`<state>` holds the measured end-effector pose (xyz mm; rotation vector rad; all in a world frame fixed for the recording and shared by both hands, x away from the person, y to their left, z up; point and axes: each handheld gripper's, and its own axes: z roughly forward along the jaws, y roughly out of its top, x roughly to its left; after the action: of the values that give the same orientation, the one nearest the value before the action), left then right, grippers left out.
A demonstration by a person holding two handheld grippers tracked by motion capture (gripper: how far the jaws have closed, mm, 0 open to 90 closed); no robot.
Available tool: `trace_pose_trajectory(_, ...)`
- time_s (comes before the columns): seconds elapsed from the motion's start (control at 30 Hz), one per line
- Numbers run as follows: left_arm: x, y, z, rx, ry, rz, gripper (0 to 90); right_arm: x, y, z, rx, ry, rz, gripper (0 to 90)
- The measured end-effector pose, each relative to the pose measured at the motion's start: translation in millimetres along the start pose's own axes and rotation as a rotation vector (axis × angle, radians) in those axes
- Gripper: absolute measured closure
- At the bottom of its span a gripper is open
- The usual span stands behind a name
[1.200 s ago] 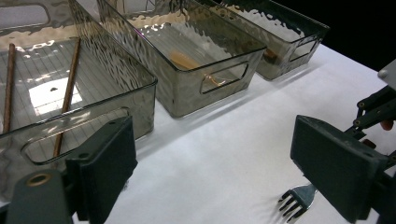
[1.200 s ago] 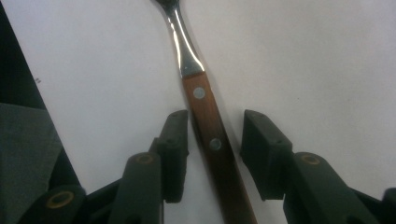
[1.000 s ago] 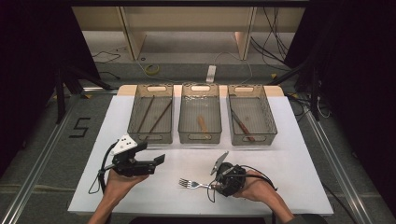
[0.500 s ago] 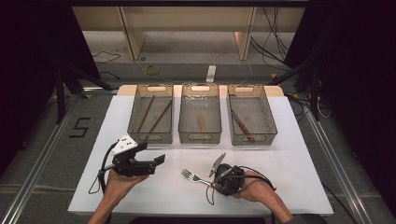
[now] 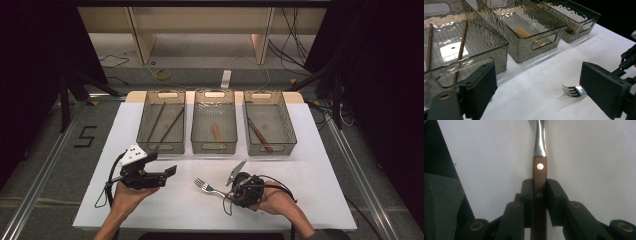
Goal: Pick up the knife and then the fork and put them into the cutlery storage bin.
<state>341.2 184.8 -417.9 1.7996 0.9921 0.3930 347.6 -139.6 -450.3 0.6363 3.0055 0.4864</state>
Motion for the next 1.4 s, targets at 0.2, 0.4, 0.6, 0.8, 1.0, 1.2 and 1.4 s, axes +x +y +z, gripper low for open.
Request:
trace_pose_trajectory(0.2, 0.1, 0.0, 0.1, 0.001, 0.001, 0.000, 13.6, -9.3, -3.0, -14.0, -0.064, -0.011, 0.036, 77.2)
trace_pose_trajectory(0.4, -0.1, -0.1, 0.2, -0.001, 0.001, -0.002, 13.6, -23.3, -5.2, -29.7, -0.108, -0.028, 0.094, 77.2)
trace_pose_trajectory(0.6, 0.1, -0.1, 0.2, 0.000, 0.001, -0.001, 13.6, -34.9, -5.6, -37.6, -0.142, -0.049, 0.124, 77.2)
trace_pose_trajectory(0.8, 0.3, -0.1, -0.1, -0.002, 0.002, -0.003, 13.6, -42.0, -4.3, -42.0, -0.157, -0.062, 0.138, 77.1)
trace_pose_trajectory(1.0, 0.6, 0.0, -0.1, -0.002, 0.002, -0.001, 13.6, -45.9, -2.7, -45.0, -0.165, -0.074, 0.143, 77.1)
trace_pose_trajectory(1.2, 0.3, 0.3, 0.6, -0.002, 0.002, 0.000, 13.6, -50.6, -0.6, -49.0, -0.179, -0.085, 0.149, 77.1)
trace_pose_trajectory(1.4, 0.5, 0.3, 0.6, 0.000, 0.002, 0.000, 13.6, -56.0, 1.0, -52.3, -0.184, -0.107, 0.161, 77.1)
